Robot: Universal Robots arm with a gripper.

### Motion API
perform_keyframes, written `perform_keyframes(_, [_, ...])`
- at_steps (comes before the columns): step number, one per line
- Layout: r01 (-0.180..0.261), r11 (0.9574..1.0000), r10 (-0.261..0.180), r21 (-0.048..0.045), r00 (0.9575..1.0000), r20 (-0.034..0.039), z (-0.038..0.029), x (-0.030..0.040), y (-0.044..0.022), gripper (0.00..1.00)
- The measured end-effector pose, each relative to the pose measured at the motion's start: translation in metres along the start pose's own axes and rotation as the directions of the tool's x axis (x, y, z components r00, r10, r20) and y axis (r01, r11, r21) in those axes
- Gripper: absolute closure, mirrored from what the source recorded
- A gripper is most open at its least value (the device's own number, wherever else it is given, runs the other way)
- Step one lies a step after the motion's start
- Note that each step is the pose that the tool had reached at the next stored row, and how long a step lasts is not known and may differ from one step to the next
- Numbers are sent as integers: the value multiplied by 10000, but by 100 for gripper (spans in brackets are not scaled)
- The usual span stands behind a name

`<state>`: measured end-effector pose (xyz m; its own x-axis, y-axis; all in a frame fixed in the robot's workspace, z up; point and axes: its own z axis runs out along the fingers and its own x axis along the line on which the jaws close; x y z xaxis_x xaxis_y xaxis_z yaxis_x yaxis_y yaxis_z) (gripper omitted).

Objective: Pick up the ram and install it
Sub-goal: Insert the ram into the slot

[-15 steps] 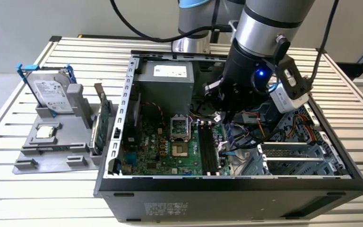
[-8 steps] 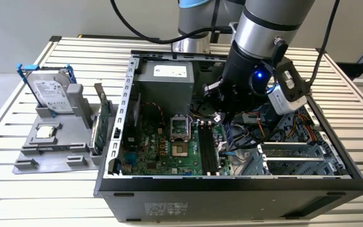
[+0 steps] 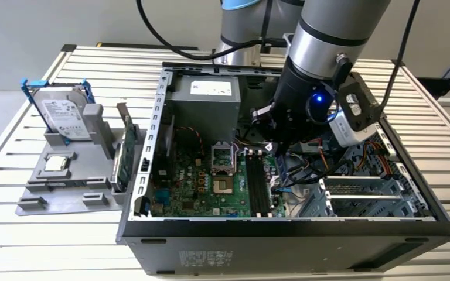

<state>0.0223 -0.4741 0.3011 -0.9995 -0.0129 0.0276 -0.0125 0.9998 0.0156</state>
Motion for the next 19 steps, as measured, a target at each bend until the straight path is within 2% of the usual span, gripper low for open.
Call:
perform_keyframes(16, [-109, 9999, 109, 4, 9999, -21, 96, -1, -2, 100])
perform_keyframes(19, [-114, 9999, 114, 0, 9999, -21, 132, -2, -2, 100])
